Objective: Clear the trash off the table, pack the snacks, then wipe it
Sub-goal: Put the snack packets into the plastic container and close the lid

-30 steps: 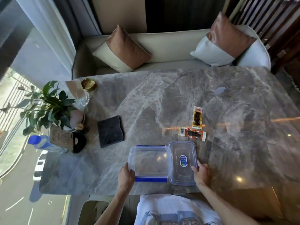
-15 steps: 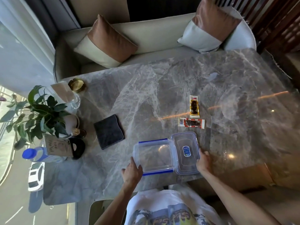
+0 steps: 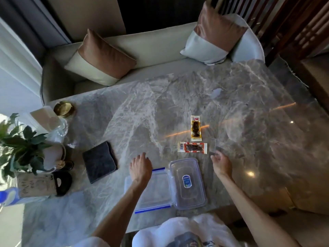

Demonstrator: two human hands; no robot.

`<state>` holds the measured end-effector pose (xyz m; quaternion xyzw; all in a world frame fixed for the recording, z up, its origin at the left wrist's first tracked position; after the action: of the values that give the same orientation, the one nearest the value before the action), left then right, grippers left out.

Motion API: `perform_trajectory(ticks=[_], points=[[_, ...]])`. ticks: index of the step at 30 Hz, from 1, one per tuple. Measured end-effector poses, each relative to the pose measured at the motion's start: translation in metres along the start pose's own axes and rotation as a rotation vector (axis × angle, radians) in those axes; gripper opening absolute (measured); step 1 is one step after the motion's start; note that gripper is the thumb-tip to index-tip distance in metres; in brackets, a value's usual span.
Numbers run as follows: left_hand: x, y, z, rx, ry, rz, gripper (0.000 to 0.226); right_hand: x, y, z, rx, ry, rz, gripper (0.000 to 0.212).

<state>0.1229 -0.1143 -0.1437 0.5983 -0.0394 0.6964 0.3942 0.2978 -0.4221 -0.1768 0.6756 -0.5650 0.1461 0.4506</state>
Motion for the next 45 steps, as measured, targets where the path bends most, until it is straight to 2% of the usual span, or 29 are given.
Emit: perform_trajectory(ticks=[6, 9, 11, 13, 18, 20, 24, 27, 31, 35, 36, 39, 42, 45], points=[[-0.045, -0.053, 0.105, 0.037, 0.210, -0.202, 0.038, -0.004, -0.079, -0.027, -0.028, 0.035, -0.156, 0.029], [-0.076, -0.067, 0.135, 0.091, 0.250, -0.263, 0.039, -0.014, -0.102, -0.029, -0.020, 0.093, -0.237, 0.029], [-0.093, -0.069, 0.145, 0.148, 0.262, -0.290, 0.040, -0.021, -0.110, -0.029, -0.002, 0.142, -0.295, 0.021], [-0.104, -0.070, 0.150, 0.189, 0.258, -0.278, 0.037, -0.028, -0.113, -0.025, 0.003, 0.185, -0.345, 0.013], [-0.109, -0.069, 0.152, 0.284, 0.344, -0.207, 0.023, -0.036, -0.121, -0.022, 0.033, 0.300, -0.423, 0.017], [-0.109, -0.067, 0.155, 0.303, 0.402, -0.203, 0.018, -0.033, -0.130, -0.032, 0.073, 0.263, -0.414, 0.017], [-0.112, -0.060, 0.172, 0.416, 0.620, -0.223, 0.009, -0.023, -0.165, -0.092, 0.265, 0.083, -0.342, 0.017], [-0.125, -0.059, 0.188, 0.544, 0.800, -0.252, 0.025, -0.037, -0.188, -0.143, 0.432, 0.156, -0.412, 0.018], [-0.141, -0.065, 0.206, 0.735, 0.961, -0.230, 0.012, -0.058, -0.205, -0.178, 0.577, 0.317, -0.421, 0.014], [-0.149, -0.072, 0.211, 0.869, 1.044, -0.201, 0.013, -0.066, -0.214, -0.179, 0.579, 0.393, -0.401, 0.012], [-0.149, -0.072, 0.212, 0.896, 1.078, -0.205, 0.003, -0.067, -0.215, -0.179, 0.586, 0.404, -0.394, 0.012], [-0.158, -0.073, 0.211, 0.961, 1.143, -0.201, 0.023, -0.071, -0.218, -0.178, 0.618, 0.420, -0.393, 0.011], [-0.159, -0.071, 0.211, 0.994, 1.160, -0.169, 0.015, -0.075, -0.222, -0.173, 0.604, 0.446, -0.426, 0.012], [-0.162, -0.073, 0.209, 1.013, 1.117, -0.148, 0.021, -0.079, -0.222, -0.168, 0.598, 0.448, -0.474, 0.011]])
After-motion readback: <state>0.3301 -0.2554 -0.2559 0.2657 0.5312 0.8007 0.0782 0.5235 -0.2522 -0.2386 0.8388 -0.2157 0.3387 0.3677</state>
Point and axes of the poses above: each hand's wrist, its own y-axis away from the middle knuckle, its own x-axis out of the back of the hand, z = x × y, the point moved 7 cm from there along -y, towards the middle knuckle
